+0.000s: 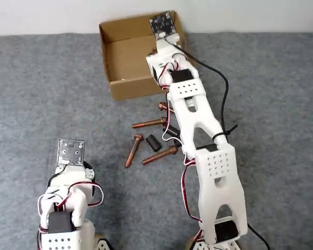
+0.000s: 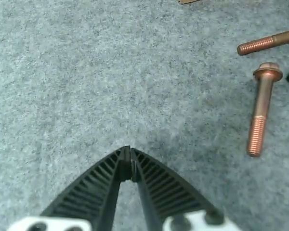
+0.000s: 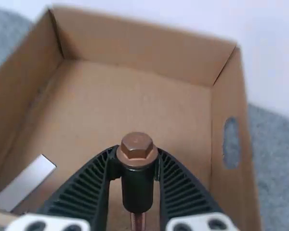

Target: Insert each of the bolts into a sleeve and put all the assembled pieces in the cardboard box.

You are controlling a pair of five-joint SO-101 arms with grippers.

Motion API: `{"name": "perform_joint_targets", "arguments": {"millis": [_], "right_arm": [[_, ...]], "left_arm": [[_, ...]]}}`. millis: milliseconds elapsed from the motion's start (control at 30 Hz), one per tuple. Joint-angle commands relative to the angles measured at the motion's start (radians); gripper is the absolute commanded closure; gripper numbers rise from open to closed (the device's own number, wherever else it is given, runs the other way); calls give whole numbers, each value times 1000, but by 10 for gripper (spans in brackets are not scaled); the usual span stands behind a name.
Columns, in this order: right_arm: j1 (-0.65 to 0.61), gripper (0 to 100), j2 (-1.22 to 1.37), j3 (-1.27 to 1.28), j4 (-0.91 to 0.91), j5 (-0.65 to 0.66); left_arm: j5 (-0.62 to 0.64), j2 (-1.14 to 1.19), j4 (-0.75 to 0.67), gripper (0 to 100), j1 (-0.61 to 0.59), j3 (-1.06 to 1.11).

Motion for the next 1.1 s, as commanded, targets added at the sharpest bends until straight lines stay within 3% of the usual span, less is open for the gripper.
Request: {"name": "perform_joint_targets", "arguments": {"millis": [0,133,300,367,667,1067], "right_arm": [[16,991,12,-84,5,20],[16,981,59,-89,64,97],[13,816,65,-89,127,101],[12,796,65,-109,168,101],[8,992,65,-347,309,101],[-1,978,68,-776,980,95]], "left_arm": [[-12,0,-20,995,0,-2],[-12,0,-18,995,0,-2],[-12,0,-18,995,-2,-2],[-12,0,-18,995,-2,-2],[-12,0,-18,995,-2,-2],[-12,0,-18,995,-3,-2]]}}
